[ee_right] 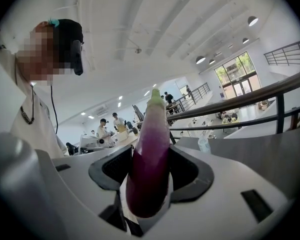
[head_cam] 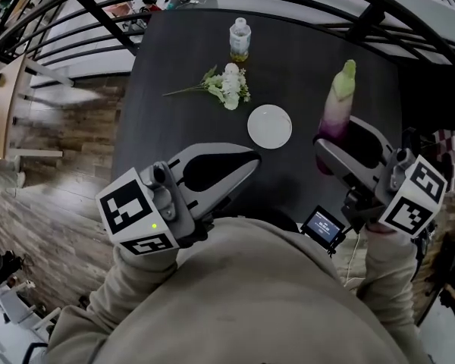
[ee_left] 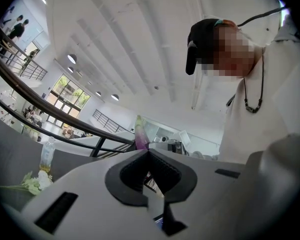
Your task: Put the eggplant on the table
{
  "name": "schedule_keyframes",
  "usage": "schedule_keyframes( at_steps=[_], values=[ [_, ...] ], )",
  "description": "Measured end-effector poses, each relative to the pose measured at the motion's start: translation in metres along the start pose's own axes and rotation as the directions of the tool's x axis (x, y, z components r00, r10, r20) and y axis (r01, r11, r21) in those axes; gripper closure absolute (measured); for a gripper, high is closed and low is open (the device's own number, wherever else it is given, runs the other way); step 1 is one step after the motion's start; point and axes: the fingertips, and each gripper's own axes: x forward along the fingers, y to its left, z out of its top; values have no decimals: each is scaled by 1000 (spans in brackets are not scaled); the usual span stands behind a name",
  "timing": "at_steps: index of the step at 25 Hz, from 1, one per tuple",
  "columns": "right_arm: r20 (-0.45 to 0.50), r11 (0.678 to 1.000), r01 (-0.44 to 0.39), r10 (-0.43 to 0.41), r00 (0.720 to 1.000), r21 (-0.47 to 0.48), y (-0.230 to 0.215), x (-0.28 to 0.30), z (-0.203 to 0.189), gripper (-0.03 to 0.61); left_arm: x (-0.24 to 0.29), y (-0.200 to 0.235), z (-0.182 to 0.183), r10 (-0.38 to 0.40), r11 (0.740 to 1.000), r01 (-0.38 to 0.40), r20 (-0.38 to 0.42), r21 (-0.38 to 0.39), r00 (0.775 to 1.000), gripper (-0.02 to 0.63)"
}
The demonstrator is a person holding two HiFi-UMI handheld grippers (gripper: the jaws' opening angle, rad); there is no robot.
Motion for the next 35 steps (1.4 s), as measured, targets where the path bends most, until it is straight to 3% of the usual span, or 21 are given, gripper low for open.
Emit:
schedule_keyframes(
  at_steps=[13, 24, 35],
  values=[
    [-122, 1000, -14, 13, 992, -8, -43, 49, -33, 342, -21, 27, -17, 114, 993, -113, 16, -39, 993, 609],
    [-208, 999, -42, 47, 977, 26, -80, 81, -73, 342, -42, 37, -38, 237, 968, -237, -13, -80, 971, 609],
    [-298, 997, 20, 2, 954, 70, -127, 111, -126, 342, -59, 34, -51, 295, 950, -298, -41, -92, 955, 609]
  ],
)
